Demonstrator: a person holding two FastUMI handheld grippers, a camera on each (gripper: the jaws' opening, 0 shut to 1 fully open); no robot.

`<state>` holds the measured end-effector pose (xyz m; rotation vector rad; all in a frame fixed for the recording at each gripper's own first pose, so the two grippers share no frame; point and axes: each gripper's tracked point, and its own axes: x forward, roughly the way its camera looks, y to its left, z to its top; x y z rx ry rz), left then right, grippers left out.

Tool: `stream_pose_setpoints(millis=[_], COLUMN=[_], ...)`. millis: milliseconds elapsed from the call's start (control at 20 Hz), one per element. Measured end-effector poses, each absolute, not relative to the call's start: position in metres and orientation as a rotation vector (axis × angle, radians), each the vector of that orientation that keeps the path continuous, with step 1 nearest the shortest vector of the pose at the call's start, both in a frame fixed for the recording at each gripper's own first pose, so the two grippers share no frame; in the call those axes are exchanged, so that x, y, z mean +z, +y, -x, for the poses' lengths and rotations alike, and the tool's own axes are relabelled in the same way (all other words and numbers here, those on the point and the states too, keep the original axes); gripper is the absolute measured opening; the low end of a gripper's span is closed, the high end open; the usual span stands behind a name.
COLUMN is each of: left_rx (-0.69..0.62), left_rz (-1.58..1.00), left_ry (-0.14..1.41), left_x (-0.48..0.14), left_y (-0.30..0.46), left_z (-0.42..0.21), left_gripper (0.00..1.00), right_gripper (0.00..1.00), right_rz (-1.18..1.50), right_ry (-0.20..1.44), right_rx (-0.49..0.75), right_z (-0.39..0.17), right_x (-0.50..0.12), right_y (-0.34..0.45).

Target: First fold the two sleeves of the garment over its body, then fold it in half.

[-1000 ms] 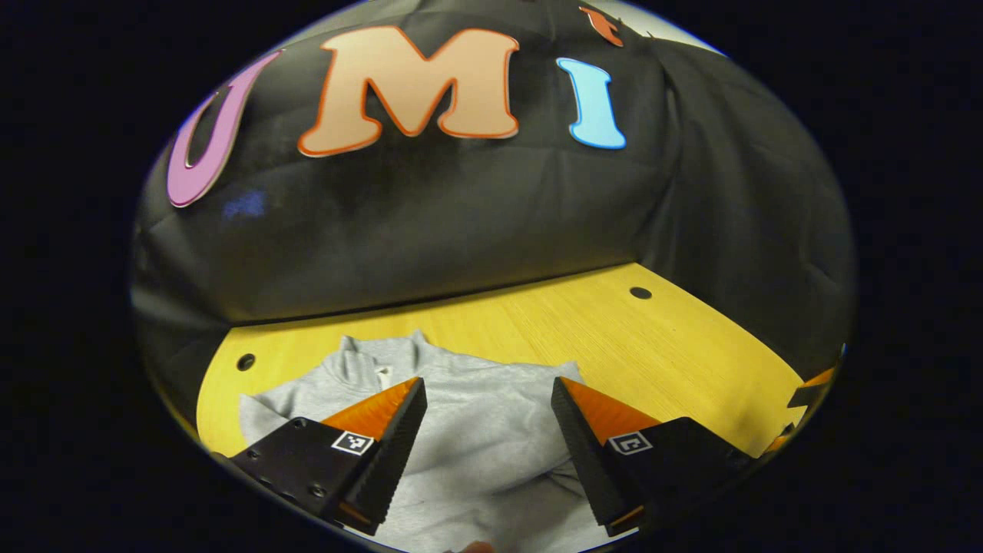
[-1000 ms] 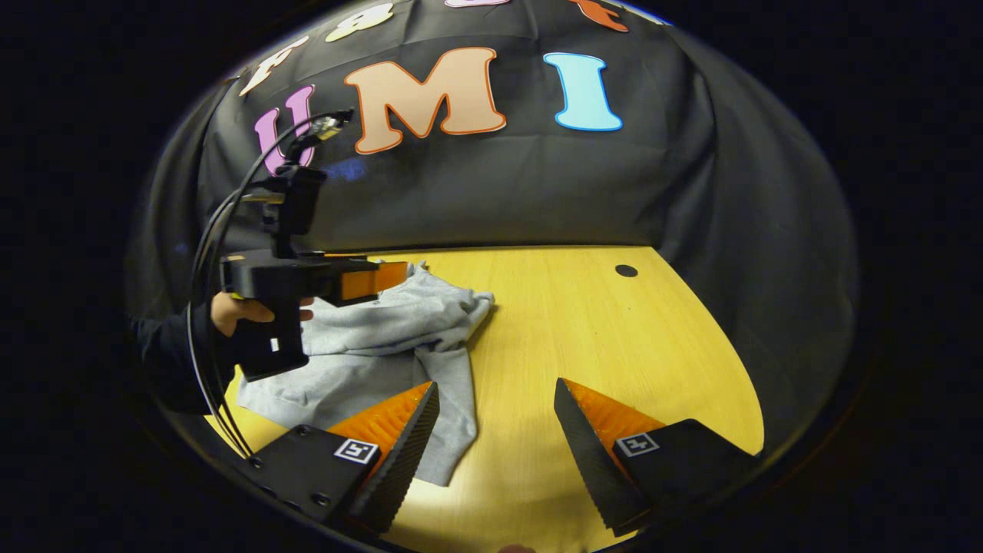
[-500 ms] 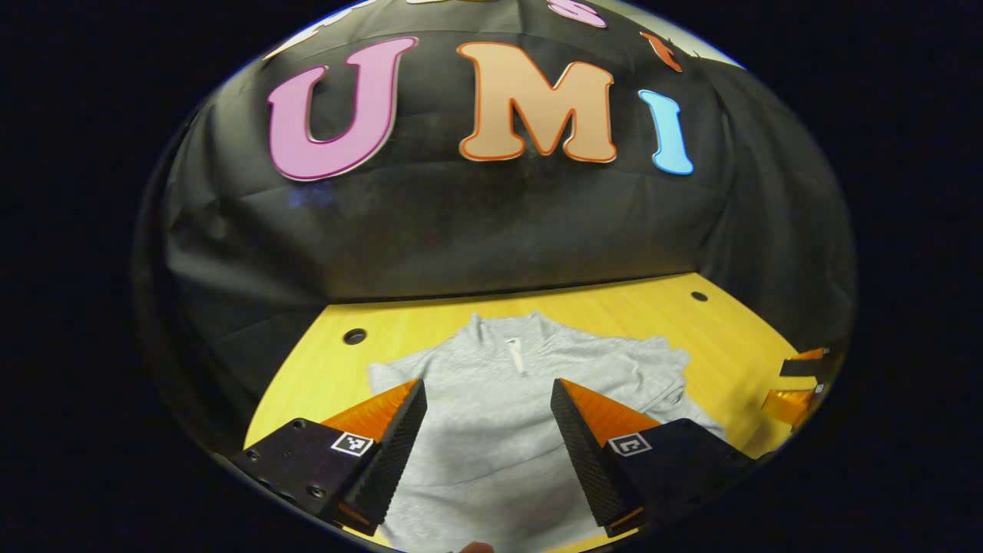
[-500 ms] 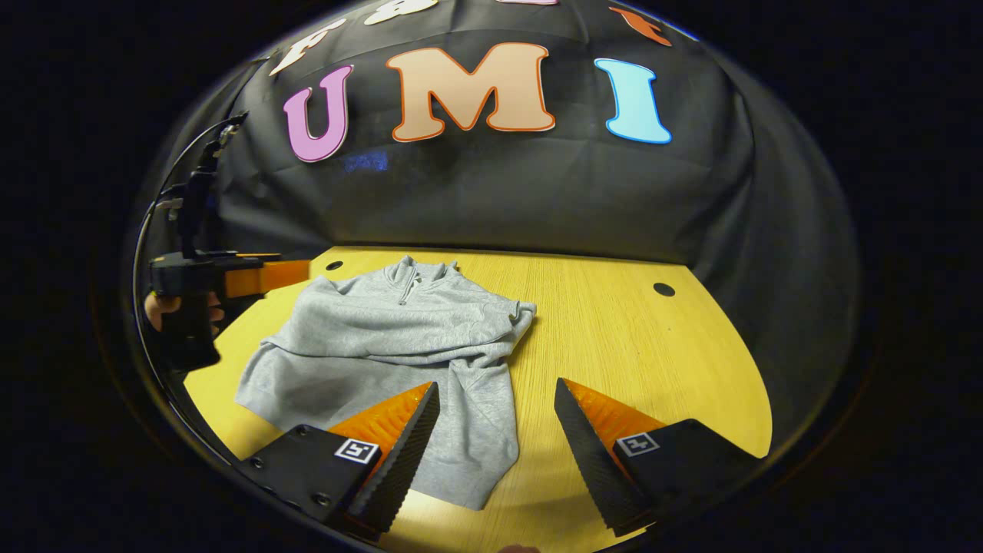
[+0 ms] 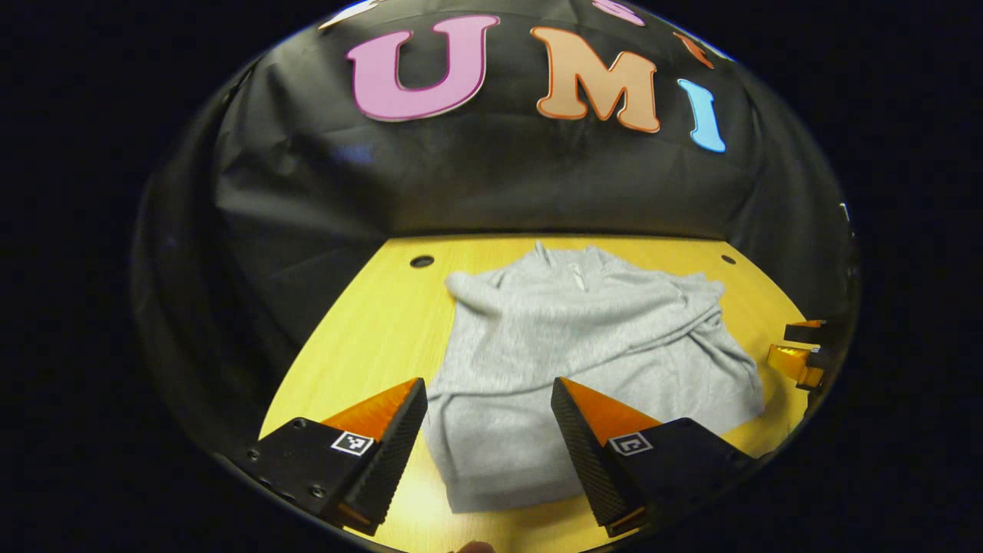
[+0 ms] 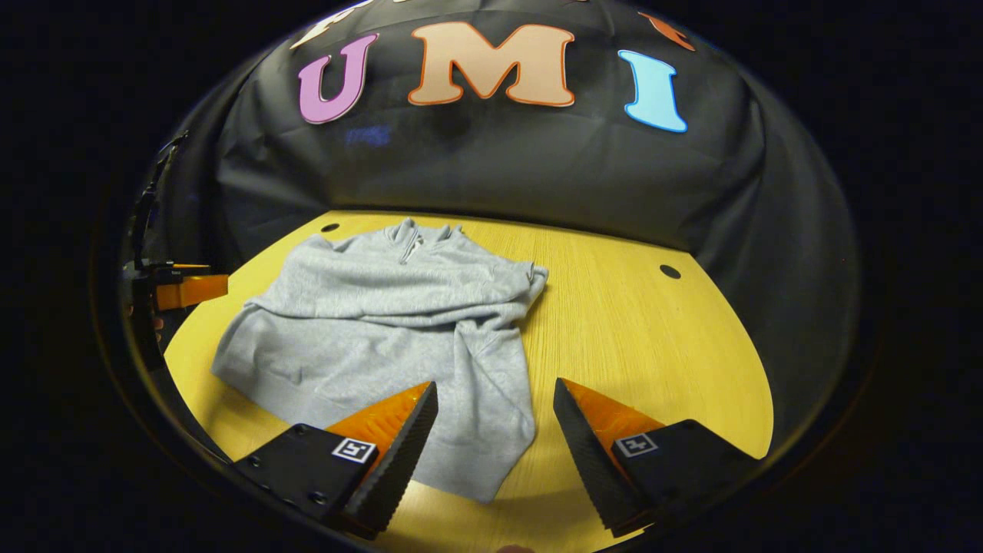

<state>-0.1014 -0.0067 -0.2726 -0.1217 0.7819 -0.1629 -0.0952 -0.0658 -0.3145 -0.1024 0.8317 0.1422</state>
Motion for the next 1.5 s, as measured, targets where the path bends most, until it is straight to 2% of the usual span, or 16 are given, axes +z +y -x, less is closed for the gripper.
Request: stream_pose_setpoints(millis=[50, 200, 650, 900, 1000, 1050, 1100, 1150, 1200, 1250, 1300, 1350, 1400, 1450, 1500], left_rx=[-0.172, -0.176, -0.160, -0.188, -0.189, -0.183, -0.186, -0.191, -0.205, -0.215, -0.223, -0.224, -0.236, -0.248, -0.248], left_rz=[0.126, 0.123, 0.150, 0.158, 0.160, 0.165, 0.165, 0.160, 0.161, 0.160, 0.162, 0.160, 0.169, 0.190, 0.224], left_ry=[0.801, 0.887, 1.014, 1.002, 0.996, 0.994, 1.000, 1.001, 1.005, 1.002, 1.001, 1.002, 1.001, 0.990, 0.980], left_x=[-0.282, -0.310, -0.356, -0.358, -0.357, -0.358, -0.357, -0.357, -0.357, -0.355, -0.355, -0.354, -0.354, -0.352, -0.350], left_y=[-0.006, -0.002, 0.002, 0.000, 0.001, 0.000, -0.002, -0.005, -0.008, -0.010, -0.011, -0.011, -0.014, -0.017, -0.019], left_z=[0.112, 0.138, 0.170, 0.167, 0.168, 0.166, 0.167, 0.166, 0.166, 0.165, 0.165, 0.164, 0.164, 0.163, 0.161], left_gripper=[0.95, 0.95, 0.95, 0.95, 0.95, 0.94, 0.91, 0.86, 0.77, 0.73, 0.60, 0.55, 0.51, 0.49, 0.27], right_gripper=[0.95, 0.98, 0.98, 0.95, 0.90, 0.94, 0.84, 0.82, 0.73, 0.64, 0.48, 0.33, 0.25, 0.24, 0.17], right_rz=[0.109, 0.137, 0.105, 0.025, 0.037, 0.039, 0.044, 0.030, 0.033, 0.022, 0.008, -0.013, -0.030, -0.049, -0.081], right_ry=[0.851, 0.906, 1.052, 1.117, 1.133, 1.145, 1.154, 1.169, 1.175, 1.181, 1.184, 1.189, 1.193, 1.209, 1.220], right_rx=[0.147, 0.151, 0.124, 0.112, 0.117, 0.126, 0.128, 0.145, 0.151, 0.176, 0.181, 0.181, 0.185, 0.180, 0.171], right_z=[0.101, 0.116, 0.151, 0.154, 0.154, 0.156, 0.157, 0.157, 0.157, 0.157, 0.157, 0.157, 0.157, 0.157, 0.156], right_x=[-0.322, -0.340, -0.379, -0.382, -0.383, -0.384, -0.384, -0.384, -0.382, -0.382, -0.383, -0.383, -0.380, -0.385, -0.383], right_y=[-0.064, -0.065, -0.065, -0.065, -0.066, -0.062, -0.061, -0.055, -0.054, -0.048, -0.046, -0.044, -0.043, -0.044, -0.042])
